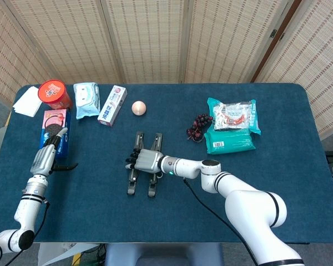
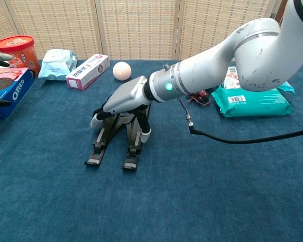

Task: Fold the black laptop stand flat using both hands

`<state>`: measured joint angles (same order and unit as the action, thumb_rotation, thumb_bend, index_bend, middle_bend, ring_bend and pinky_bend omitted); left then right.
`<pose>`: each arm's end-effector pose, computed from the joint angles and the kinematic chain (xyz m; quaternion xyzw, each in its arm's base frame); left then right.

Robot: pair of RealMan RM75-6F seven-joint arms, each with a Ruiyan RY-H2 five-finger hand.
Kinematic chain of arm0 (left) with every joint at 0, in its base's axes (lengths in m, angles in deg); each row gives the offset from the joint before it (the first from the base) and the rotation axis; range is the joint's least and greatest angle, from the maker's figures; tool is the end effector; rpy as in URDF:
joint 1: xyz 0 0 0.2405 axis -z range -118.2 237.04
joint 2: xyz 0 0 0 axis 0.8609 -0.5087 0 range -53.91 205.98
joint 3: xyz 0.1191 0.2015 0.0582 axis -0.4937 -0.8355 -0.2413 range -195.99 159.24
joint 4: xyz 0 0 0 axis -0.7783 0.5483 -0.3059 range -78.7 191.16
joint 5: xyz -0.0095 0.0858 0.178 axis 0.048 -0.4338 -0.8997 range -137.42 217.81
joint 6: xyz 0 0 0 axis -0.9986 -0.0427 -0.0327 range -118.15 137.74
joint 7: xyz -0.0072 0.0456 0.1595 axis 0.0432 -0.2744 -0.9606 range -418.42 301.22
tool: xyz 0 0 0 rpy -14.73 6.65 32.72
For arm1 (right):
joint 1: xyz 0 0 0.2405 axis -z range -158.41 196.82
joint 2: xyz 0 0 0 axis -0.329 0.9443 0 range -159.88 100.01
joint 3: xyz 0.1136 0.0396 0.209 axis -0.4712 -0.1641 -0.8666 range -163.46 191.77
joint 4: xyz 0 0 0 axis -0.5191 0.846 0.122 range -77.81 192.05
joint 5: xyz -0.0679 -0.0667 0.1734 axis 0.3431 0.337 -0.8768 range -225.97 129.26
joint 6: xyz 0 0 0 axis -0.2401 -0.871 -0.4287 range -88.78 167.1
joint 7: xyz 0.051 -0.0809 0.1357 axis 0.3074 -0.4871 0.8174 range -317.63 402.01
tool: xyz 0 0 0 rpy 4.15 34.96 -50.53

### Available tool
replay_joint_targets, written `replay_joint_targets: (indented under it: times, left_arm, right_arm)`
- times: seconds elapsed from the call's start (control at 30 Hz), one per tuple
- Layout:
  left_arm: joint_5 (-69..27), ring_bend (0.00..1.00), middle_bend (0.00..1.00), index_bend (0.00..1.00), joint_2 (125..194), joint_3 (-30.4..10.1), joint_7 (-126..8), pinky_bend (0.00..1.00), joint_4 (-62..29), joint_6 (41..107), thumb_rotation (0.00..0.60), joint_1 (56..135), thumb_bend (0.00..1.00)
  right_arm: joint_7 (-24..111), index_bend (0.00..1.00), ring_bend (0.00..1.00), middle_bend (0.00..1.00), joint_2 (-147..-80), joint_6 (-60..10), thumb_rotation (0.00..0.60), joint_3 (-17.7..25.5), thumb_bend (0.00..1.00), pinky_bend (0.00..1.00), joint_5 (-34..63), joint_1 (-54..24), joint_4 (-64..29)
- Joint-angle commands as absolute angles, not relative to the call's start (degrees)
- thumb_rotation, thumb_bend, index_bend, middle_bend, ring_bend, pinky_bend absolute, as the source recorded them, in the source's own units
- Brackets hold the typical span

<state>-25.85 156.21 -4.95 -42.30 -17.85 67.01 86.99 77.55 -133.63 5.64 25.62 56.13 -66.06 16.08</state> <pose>-0.2756 0.3523 0.0833 -0.5258 -0.5474 -0.4411 0.4789 0.0060 -0.4084 -0.1170 0.9581 -0.0867 0.2064 0.1784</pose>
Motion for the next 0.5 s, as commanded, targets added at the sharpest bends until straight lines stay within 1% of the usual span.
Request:
replay_joint_targets:
  times: [0.03,0.23,0.3,0.4,0.47,0.5]
  left_arm:
    - [-25.77,0.05,0.08,0.00,156.14,-4.92,-42.31,0.05,-17.90,67.08,0.600,86.88,0.12]
    - [-25.62,0.05,0.08,0.00,155.88,-4.86,-41.88,0.05,-17.95,66.98,0.600,86.58,0.12]
    - [-25.79,0.05,0.08,0.00,155.92,-4.89,-41.71,0.05,-17.94,66.94,0.600,86.58,0.12]
    - [-26.06,0.05,0.08,0.00,155.98,-5.00,-41.59,0.05,-17.91,66.97,0.600,86.54,0.12]
    - [-26.16,0.05,0.07,0.00,155.97,-5.02,-41.51,0.05,-17.85,67.04,0.600,86.47,0.12]
    - [-26.17,0.05,0.07,0.00,155.96,-5.03,-41.47,0.05,-17.81,67.02,0.600,86.45,0.12]
  right_arm:
    - [77.87,0.00,0.00,0.00,-134.20,5.99,0.600,25.93,0.04,0.00,56.08,-66.43,16.68]
    - [78.62,0.00,0.00,0.00,-134.71,6.21,0.600,26.87,0.04,0.00,56.15,-66.70,17.33]
    - [78.92,0.00,0.00,0.02,-135.07,6.45,0.600,26.89,0.04,0.00,55.87,-66.73,17.76]
    - [79.34,0.00,0.00,0.10,-135.56,6.10,0.600,26.59,0.05,0.00,55.42,-66.69,18.41]
    - [79.83,0.00,0.00,0.19,-135.77,5.30,0.600,26.26,0.07,0.00,55.10,-66.53,18.83]
    - [79.90,0.00,0.00,0.21,-135.87,4.91,0.600,26.16,0.07,0.00,55.03,-66.44,19.08]
